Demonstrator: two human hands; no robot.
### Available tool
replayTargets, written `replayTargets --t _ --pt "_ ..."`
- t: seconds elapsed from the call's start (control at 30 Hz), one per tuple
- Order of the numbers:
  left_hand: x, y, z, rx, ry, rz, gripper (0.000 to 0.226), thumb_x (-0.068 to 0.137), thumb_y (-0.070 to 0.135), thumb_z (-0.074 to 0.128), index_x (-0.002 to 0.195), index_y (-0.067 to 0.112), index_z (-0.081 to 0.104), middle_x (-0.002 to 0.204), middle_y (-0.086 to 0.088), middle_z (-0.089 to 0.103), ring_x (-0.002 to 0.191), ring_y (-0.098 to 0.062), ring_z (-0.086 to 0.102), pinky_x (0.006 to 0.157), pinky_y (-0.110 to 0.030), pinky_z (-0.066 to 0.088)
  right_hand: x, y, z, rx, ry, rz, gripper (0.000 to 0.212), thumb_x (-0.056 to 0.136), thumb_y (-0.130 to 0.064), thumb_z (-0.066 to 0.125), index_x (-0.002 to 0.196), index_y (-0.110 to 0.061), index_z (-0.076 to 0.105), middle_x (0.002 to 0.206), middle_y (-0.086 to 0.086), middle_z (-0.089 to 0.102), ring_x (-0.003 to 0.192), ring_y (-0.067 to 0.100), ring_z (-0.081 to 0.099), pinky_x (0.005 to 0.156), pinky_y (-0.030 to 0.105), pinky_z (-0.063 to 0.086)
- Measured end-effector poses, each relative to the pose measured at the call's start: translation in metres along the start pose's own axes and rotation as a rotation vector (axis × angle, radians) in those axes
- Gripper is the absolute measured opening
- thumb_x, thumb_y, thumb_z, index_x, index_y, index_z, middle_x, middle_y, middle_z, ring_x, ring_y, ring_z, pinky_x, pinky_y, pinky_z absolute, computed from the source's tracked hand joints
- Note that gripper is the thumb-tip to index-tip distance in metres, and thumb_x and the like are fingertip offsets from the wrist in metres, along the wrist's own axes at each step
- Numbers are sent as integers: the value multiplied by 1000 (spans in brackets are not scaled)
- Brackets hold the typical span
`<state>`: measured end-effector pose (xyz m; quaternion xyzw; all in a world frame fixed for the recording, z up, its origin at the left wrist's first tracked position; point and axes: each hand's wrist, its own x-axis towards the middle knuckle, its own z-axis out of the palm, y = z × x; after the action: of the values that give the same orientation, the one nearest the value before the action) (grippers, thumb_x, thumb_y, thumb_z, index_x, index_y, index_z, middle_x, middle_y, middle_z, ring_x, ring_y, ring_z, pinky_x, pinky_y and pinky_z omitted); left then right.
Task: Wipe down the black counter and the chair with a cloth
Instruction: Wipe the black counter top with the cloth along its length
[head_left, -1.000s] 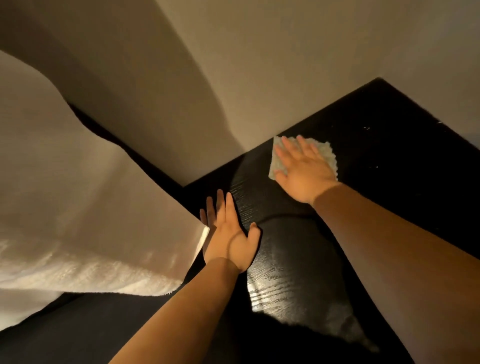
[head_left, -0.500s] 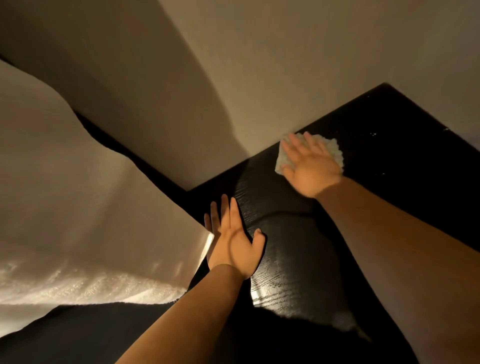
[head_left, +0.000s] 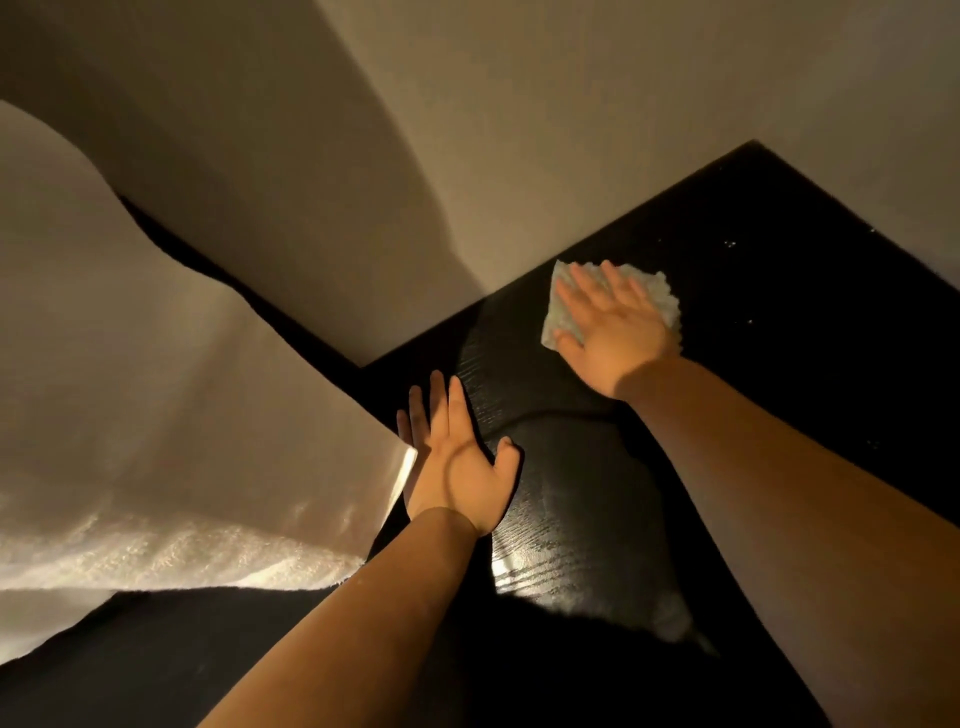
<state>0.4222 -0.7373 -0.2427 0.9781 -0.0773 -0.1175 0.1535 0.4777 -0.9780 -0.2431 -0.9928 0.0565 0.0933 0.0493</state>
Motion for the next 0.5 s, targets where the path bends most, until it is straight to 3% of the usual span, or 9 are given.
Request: replayTargets --t 0.1,0.27,0.37,0.43,0.5 --pt "0 0 0 16 8 8 93 98 58 47 169 24 -1 177 3 -11 161 -23 -22 122 -34 -25 -15 -16 -3 57 -29 63 71 103 -52 15 166 -27 -4 174 0 -12 159 32 -12 129 49 -7" --pt "-2 0 -3 -8 9 15 91 97 55 50 170 26 3 177 1 -8 161 -22 -19 116 -27 -31 -72 -55 13 51 -19 -231 72 97 -56 23 165 -30 23 174 -3 13 160 29 4 130 46 2" --pt "-1 -1 -2 -7 12 27 91 97 57 51 169 28 4 177 1 -6 162 -24 -16 126 -39 -20 -75 -29 12 59 -78 -313 69 103 -58 30 166 -34 13 174 -9 0 161 24 -6 128 40 -8" --pt "0 -2 -1 -3 12 14 90 97 58 51 169 30 5 177 2 -5 162 -24 -16 129 -41 -15 -65 2 10 6 -76 -197 70 103 -60 21 165 -36 -1 174 -10 -9 160 23 -11 126 40 -9" --pt "0 -2 1 9 19 2 89 96 60 49 169 31 5 177 4 -4 162 -24 -16 128 -39 -14 -61 28 12 -64 6 -2 70 103 -60 16 165 -35 -3 174 -8 -7 160 25 -6 128 43 -4"
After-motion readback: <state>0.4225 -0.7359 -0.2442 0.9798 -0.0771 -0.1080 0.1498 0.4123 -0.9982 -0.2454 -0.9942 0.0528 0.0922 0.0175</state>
